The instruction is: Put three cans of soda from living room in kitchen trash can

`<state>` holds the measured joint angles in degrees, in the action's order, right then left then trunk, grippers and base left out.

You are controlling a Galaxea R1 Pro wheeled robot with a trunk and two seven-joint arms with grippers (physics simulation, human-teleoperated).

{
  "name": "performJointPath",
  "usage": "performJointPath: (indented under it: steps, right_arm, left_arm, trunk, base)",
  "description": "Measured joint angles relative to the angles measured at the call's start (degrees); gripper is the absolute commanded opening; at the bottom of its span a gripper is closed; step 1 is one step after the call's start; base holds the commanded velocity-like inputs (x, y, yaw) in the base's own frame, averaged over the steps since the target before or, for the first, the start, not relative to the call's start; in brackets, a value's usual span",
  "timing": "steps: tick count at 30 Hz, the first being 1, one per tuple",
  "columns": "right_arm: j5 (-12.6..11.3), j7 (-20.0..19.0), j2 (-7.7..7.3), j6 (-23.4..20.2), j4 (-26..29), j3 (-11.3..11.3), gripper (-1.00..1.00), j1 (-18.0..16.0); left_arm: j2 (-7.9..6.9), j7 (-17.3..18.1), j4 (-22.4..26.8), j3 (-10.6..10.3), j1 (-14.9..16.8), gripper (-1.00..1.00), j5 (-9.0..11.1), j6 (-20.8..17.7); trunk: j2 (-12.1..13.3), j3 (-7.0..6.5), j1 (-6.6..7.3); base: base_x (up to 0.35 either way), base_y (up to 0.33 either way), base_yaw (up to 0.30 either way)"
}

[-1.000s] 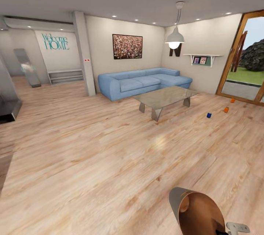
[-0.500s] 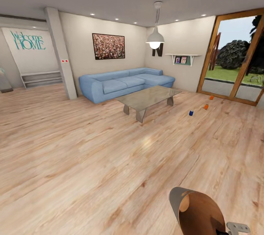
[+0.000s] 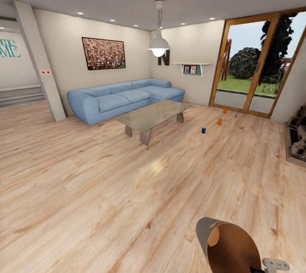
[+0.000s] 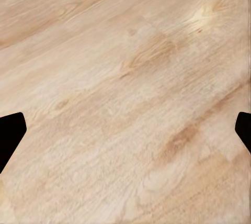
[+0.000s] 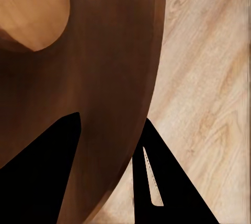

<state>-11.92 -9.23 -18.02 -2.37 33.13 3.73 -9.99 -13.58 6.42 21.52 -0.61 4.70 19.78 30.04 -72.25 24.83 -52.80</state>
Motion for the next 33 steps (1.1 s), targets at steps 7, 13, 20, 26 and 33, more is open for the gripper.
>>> performJointPath:
  steps: [7,13,20,26,33]
  right_arm:
    - [-0.02,0.0,0.0,0.0,0.0,-0.11,-1.0,0.0]
    - [-0.02,0.0,0.0,0.0,-0.02,-0.19,-1.0,0.0]
    - [-0.03,0.0,0.01,0.0,-0.02,-0.18,-1.0,0.0]
    - [-0.02,0.0,0.01,0.0,-0.02,-0.13,-1.0,0.0]
    - [-0.03,0.0,0.01,0.0,-0.02,-0.11,-1.0,0.0]
  left_arm:
    - [-0.04,0.0,-0.06,0.08,0.05,1.0,0.0,-0.02]
    - [-0.05,0.0,-0.07,0.09,0.05,1.0,0.0,-0.05]
    - [-0.05,0.0,-0.08,0.06,0.05,1.0,0.0,-0.03]
    - [-0.05,0.0,-0.08,0.08,0.05,1.0,0.0,-0.03]
    - [-0.05,0.0,-0.06,0.07,0.05,1.0,0.0,-0.02]
  trunk:
    - [0.0,0.0,0.0]
    - [0.0,0.0,0.0]
    - [0.0,0.12,0.0]
    - [0.0,0.31,0.0]
    - [0.0,0.42,0.0]
  base:
    - [0.319,-0.013,-0.192]
    - [0.323,-0.001,-0.119]
    - [0.323,0.0,-0.081]
    - [0.323,0.0,-0.159]
    - [0.323,0.0,-0.226]
